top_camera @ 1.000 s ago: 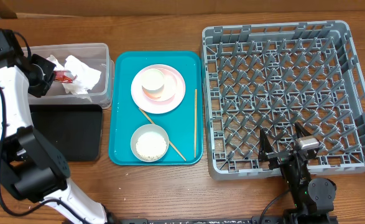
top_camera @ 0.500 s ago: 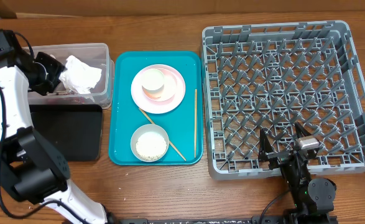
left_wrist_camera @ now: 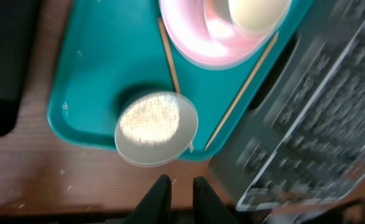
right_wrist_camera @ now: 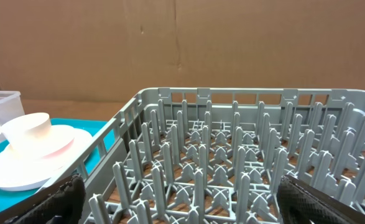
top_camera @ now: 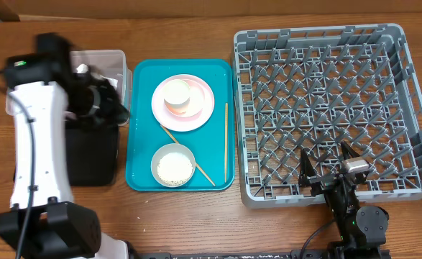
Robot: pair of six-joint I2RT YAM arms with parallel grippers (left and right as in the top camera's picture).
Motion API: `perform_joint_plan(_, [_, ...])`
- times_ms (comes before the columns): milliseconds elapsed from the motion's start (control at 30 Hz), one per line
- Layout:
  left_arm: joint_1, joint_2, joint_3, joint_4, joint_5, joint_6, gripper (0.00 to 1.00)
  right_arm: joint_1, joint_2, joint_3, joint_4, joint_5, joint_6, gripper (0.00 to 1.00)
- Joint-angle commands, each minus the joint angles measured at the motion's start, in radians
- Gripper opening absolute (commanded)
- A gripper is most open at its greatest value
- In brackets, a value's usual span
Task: Sort waste into correct bins and load items into the dishwasher
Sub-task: 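Swing the left gripper right over the rice bowl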
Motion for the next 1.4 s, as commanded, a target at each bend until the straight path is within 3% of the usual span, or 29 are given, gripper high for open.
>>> perform_joint_plan(0, [-0.159, -0.008, 0.013, -0.035, -0.141, 0.071, 0.14, -0.003, -0.006, -0.011, 0.005, 0.006, 0.000, 1.00])
perform_joint_plan(133, [-0.333, -0.008, 0.013, -0.039, -0.246, 0.011, 0.14, -0.003, -0.006, -0.011, 0.005, 0.006, 0.000, 1.00])
perform_joint_plan(267, [-0.498, -0.008, 0.013, -0.027, -0.276, -0.053, 0.04, -0.003, -0.006, -0.011, 0.005, 0.006, 0.000, 1.00])
perform_joint_plan(567, [-0.771, -0.004, 0.013, -0.001, -0.423, -0.220, 0.04, -0.003, -0.006, -0.011, 0.005, 0.006, 0.000, 1.00])
perform_joint_plan(1067, [-0.874, 0.002, 0.003, 0.084, -0.451, -0.254, 0.04, -0.003, -0.006, -0.011, 0.005, 0.006, 0.000, 1.00])
perform_joint_plan(1367, [-0.874, 0.003, -0.115, 0.162, -0.451, -0.253, 0.04, -0.003, -0.006, -0.011, 0.005, 0.006, 0.000, 1.00])
